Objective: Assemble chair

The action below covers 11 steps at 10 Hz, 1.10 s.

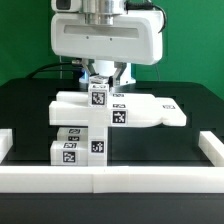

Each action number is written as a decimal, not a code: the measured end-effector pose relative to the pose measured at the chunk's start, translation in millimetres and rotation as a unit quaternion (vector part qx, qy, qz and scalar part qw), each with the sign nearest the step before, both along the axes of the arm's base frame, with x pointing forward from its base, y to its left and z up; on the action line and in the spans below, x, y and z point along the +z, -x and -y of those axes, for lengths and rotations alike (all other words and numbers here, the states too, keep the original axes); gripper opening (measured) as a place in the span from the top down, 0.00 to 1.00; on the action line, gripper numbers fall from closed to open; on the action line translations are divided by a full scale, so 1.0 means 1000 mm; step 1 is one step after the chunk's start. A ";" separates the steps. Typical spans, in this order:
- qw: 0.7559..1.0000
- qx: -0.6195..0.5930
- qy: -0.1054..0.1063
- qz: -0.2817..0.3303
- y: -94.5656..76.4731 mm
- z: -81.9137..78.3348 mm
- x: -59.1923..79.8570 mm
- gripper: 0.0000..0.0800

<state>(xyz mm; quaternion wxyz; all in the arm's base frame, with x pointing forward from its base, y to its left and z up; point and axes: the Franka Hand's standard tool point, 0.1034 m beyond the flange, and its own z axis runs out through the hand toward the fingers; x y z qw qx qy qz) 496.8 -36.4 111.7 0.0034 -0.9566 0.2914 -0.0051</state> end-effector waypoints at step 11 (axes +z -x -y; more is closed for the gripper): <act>0.983 0.186 0.009 0.005 -0.002 -0.001 0.000 0.19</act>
Offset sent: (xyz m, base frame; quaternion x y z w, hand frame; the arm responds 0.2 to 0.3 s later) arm 0.0000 0.0000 0.0000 0.0000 0.0000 0.0000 1.0000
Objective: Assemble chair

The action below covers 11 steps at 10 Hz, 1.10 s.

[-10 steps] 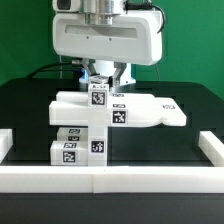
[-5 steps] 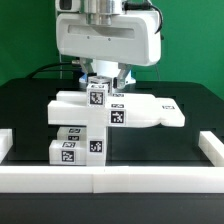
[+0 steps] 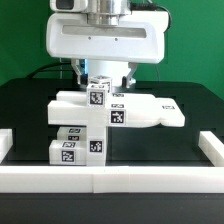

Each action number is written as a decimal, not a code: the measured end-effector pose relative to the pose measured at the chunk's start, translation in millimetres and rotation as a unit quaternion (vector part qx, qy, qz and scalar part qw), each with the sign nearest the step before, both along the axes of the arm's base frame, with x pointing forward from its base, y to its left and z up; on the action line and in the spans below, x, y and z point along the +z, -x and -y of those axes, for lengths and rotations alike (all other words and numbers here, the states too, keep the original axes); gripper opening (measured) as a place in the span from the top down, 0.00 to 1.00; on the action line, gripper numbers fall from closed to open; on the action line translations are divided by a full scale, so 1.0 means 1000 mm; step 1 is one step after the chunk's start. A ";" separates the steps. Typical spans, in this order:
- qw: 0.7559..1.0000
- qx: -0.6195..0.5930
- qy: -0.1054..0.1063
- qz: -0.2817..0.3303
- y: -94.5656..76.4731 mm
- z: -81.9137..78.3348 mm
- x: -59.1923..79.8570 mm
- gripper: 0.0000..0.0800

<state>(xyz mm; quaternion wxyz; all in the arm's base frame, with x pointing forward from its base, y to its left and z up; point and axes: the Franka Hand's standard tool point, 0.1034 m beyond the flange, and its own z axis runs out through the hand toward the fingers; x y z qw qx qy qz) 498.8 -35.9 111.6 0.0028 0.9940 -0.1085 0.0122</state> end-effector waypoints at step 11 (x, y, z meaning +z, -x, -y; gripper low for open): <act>0.922 0.388 0.016 -0.009 0.001 0.009 0.000 0.24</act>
Offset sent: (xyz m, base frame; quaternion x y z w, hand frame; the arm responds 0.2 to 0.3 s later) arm 0.0008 0.0024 0.0003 0.0088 0.0007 -0.2300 0.9732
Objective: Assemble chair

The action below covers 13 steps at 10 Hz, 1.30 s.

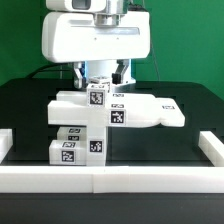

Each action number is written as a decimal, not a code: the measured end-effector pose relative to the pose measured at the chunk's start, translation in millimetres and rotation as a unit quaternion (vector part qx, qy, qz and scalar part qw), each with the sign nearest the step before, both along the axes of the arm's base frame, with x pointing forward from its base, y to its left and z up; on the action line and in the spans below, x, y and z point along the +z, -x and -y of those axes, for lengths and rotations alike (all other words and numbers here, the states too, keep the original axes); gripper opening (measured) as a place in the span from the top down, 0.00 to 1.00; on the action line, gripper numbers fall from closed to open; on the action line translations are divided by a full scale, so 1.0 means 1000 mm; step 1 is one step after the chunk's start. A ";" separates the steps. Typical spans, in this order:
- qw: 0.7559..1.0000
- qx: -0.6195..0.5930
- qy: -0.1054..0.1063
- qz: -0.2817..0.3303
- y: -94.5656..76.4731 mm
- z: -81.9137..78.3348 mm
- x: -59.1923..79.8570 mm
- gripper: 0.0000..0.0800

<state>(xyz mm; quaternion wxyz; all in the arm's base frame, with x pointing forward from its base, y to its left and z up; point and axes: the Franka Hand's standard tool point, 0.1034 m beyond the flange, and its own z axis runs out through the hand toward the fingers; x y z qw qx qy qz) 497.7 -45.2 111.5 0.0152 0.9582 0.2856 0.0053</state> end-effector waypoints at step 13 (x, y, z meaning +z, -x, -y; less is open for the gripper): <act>0.925 -0.380 -0.013 0.002 0.002 -0.001 0.000 0.64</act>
Offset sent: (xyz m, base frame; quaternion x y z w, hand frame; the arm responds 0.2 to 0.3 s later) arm 0.0000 0.0000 0.0000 0.0000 0.0000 0.0650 0.9979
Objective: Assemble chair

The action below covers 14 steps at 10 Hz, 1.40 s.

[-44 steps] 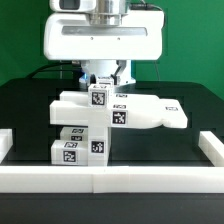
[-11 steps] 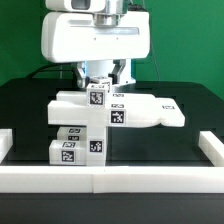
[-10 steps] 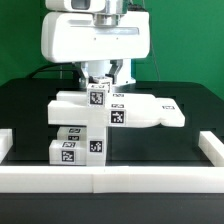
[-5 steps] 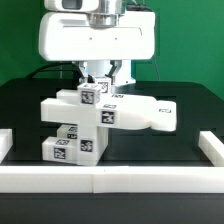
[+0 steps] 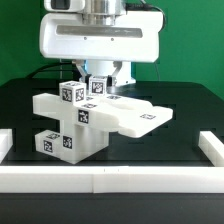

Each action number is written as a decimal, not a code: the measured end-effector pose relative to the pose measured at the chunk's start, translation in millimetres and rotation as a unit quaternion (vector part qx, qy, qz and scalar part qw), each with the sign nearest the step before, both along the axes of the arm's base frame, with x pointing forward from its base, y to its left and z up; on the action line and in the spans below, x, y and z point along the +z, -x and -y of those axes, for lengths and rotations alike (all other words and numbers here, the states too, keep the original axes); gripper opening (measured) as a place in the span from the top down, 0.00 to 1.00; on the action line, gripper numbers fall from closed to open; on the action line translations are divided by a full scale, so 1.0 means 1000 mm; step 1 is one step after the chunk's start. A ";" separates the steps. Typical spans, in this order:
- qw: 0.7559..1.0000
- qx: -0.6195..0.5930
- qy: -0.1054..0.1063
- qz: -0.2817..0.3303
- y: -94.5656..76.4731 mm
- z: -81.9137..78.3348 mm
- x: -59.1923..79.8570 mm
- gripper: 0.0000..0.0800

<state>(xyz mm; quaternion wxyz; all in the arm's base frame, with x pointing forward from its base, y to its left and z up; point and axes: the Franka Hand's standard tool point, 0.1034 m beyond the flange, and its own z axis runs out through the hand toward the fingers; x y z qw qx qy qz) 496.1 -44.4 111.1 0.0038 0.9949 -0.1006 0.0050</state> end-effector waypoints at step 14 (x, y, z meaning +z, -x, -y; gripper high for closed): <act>0.991 0.130 0.013 0.002 -0.003 -0.006 0.001 0.19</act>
Offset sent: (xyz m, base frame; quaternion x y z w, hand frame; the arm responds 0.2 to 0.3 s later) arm 0.0000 0.0000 0.0000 0.0000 0.0000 0.1938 0.9810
